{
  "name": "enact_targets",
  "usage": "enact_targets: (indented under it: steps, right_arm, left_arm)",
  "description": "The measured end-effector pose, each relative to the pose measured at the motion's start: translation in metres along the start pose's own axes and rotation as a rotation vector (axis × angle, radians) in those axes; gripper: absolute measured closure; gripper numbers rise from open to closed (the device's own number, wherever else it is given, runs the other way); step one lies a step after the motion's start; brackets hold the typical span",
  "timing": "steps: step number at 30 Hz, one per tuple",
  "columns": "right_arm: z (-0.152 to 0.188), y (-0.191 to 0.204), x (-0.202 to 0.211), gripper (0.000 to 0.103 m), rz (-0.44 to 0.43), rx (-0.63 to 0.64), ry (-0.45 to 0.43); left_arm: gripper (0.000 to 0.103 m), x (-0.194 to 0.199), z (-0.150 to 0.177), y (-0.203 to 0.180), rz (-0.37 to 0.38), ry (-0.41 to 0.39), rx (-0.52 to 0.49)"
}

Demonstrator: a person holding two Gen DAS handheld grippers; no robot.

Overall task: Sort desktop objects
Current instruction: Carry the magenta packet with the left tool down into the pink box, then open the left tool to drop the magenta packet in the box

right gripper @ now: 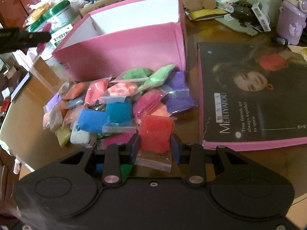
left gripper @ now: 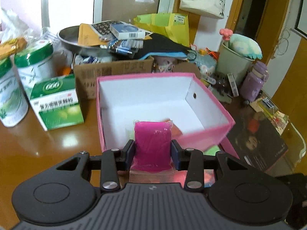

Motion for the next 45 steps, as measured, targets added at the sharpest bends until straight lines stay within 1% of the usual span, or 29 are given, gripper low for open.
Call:
enact_targets:
  steps: [5,10,13,19,23,28,36,43,44,45]
  right_arm:
    - [-0.001,-0.003,0.002,0.068,-0.003,-0.015,-0.004]
    - [-0.003,-0.005,0.005,0.068,-0.009,-0.024,-0.01]
    - [-0.004,-0.006,0.007,0.068,-0.007,-0.031,-0.015]
    - [-0.002,-0.01,0.013,0.068,-0.005,-0.054,-0.022]
    - [0.0,-0.014,0.016,0.068,0.001,-0.072,-0.025]
    - [0.003,-0.016,0.025,0.068,-0.003,-0.092,-0.039]
    - [0.004,-0.016,0.039,0.068,-0.019,-0.109,-0.065]
    - [0.006,-0.017,0.048,0.068,-0.025,-0.123,-0.078]
    - [0.006,-0.018,0.049,0.068,-0.026,-0.124,-0.079]
    - [0.005,-0.018,0.05,0.068,-0.028,-0.124,-0.081]
  left_arm:
    - [0.065,-0.025,-0.022,-0.002,-0.013,-0.003,-0.024]
    - [0.065,-0.06,-0.036,-0.004,-0.045,0.029,-0.04]
    - [0.065,-0.08,-0.038,-0.007,-0.065,0.062,-0.057]
    - [0.065,-0.115,-0.038,-0.014,-0.078,0.127,-0.083]
    - [0.065,-0.135,-0.034,-0.018,-0.095,0.168,-0.118]
    - [0.064,-0.155,-0.032,-0.017,-0.105,0.229,-0.11]
    - [0.064,-0.184,-0.038,-0.015,-0.115,0.303,-0.081]
    - [0.064,-0.203,-0.04,-0.019,-0.131,0.363,-0.09]
    - [0.062,-0.204,-0.04,-0.019,-0.131,0.372,-0.087]
    - [0.056,-0.205,-0.04,-0.018,-0.131,0.377,-0.08]
Point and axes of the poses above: each gripper's, at about its wrist camera, not at the fingertips, and x roughly against the way its jaws point, y to its left, z to its underside, the point moved 3 cm from there along -x, roughly the way its jaws point, and after that the axes turned 14 degrees about x, right-handed, at the moved point
